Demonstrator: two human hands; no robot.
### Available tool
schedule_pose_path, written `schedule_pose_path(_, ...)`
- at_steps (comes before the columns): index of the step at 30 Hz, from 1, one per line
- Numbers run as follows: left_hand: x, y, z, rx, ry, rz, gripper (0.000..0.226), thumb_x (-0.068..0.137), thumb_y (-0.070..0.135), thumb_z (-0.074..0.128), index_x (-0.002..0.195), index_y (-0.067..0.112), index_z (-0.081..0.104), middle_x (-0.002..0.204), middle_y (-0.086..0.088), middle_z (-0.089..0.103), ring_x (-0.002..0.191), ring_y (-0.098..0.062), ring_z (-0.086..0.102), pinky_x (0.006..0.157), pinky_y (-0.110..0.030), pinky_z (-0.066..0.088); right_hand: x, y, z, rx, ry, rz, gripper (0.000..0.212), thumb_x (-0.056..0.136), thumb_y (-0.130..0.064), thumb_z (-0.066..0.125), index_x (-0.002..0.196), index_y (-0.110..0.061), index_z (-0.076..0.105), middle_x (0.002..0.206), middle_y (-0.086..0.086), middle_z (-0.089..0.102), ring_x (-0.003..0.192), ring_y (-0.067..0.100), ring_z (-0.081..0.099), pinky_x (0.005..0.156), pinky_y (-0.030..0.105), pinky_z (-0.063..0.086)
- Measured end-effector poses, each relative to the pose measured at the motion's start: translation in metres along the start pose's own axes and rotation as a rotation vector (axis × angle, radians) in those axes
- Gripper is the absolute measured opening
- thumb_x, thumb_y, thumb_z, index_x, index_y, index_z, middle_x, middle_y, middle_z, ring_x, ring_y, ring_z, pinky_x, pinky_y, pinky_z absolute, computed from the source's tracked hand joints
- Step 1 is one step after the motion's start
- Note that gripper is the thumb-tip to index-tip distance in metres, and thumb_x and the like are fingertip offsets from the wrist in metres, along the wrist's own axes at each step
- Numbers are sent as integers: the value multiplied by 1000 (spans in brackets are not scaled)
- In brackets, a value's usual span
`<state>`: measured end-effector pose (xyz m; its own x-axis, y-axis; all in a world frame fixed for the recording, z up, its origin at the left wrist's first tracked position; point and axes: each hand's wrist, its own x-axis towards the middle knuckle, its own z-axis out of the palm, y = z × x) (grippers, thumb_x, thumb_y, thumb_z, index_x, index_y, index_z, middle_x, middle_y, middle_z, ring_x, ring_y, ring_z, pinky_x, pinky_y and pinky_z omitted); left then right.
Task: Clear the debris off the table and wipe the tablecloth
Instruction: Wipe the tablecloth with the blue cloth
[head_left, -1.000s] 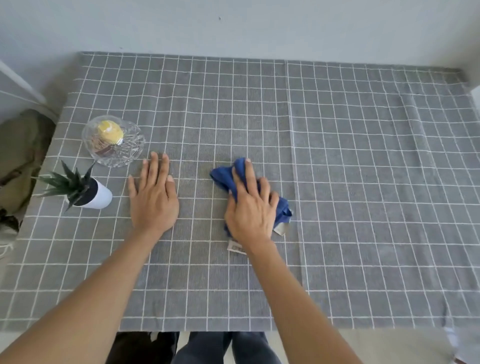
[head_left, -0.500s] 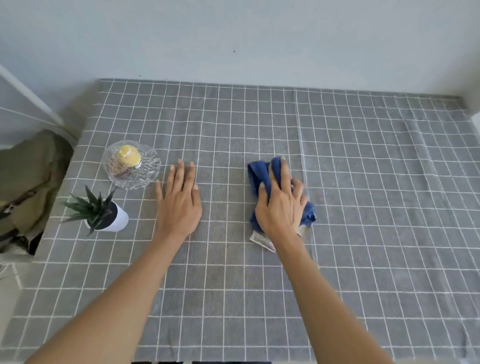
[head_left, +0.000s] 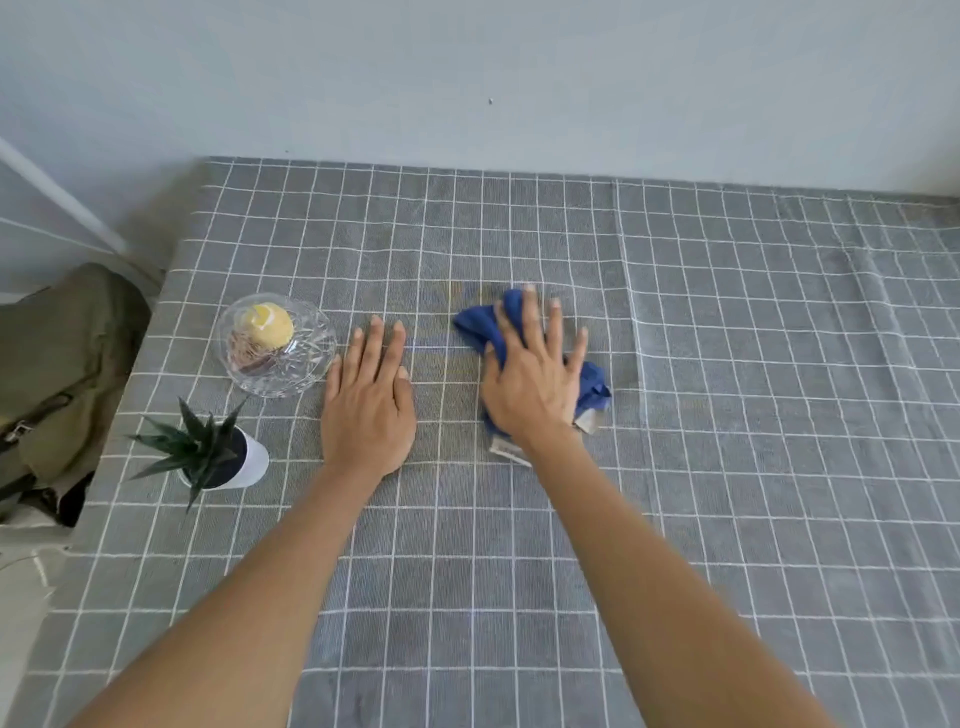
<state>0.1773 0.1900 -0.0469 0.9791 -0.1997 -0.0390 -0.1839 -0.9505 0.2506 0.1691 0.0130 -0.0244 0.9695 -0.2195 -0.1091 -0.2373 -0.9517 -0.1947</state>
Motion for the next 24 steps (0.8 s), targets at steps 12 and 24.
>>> schedule_pose_path(12, 0, -3, 1, -10, 14, 3, 55, 98, 33, 10, 152, 29, 0, 159, 6, -4, 148, -14, -5, 119, -36, -4, -6, 96, -18, 74, 107, 352, 53, 98, -38, 30, 150, -34, 18, 160, -6, -5, 147, 25, -3, 115, 49, -1)
schedule_pose_path(24, 1, 6, -13, 2, -167, -31, 54, 102, 32, 10, 150, 24, -14, 158, 0, -20, 145, -17, -18, 118, -42, -12, -106, 37, -4, 146, 57, 406, 59, 95, -43, 38, 150, -27, 24, 160, -2, 12, 132, 31, 27, 104, 47, 26)
